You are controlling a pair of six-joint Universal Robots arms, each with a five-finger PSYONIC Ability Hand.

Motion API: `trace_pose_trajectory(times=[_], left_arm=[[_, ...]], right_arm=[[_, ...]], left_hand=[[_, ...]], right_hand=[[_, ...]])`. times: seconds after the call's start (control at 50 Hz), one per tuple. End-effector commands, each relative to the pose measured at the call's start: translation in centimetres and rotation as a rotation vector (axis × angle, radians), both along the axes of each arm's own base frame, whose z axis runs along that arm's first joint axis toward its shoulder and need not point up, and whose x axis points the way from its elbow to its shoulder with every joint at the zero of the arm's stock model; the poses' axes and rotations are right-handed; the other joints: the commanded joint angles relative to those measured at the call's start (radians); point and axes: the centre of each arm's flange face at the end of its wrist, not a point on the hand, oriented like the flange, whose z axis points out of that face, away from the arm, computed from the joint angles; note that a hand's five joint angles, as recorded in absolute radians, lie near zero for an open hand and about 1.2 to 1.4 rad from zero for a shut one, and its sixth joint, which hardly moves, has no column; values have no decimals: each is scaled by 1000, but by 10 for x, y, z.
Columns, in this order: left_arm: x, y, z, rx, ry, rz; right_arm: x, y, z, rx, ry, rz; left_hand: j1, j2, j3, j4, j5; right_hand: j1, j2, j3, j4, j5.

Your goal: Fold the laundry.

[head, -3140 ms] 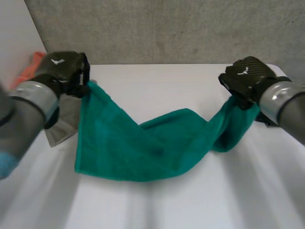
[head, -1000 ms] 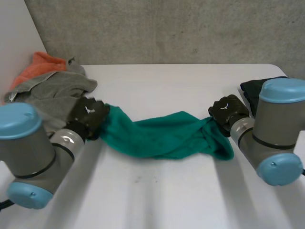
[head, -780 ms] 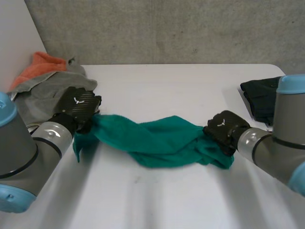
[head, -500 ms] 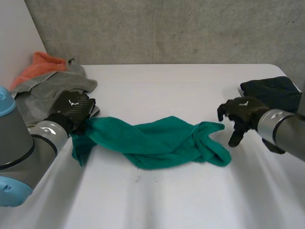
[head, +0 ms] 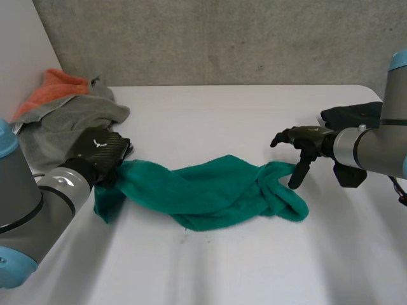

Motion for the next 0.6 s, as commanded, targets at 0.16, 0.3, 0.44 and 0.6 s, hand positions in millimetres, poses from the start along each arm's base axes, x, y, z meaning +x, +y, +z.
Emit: trace_pose_trajectory(times=[0.16,0.3,0.44,0.6], left_arm=[[-13,-42,22,-101,28,1],[-31,-95,84,-327,107,8],[-39,-130,192,-704,291,21],[-38,-136,182,-735,389,42]], right_arm=[[23,-32,-13,-101,-58,-23],[17,-77,65,-591,-73,-188],[16,-71,182,-1183,-115,-285],[12,-44,189,-1252,-91,-231]], left_hand=[[299,203,222,197,263],[299,203,222,197,263],[299,203,222,197,263],[299,203,222,197,263]], right_hand=[[1193,1172,1181,1159,1154],[1193,1172,1181,1159,1154],[1193,1172,1181,1159,1154],[1193,1172,1181,1159,1154]])
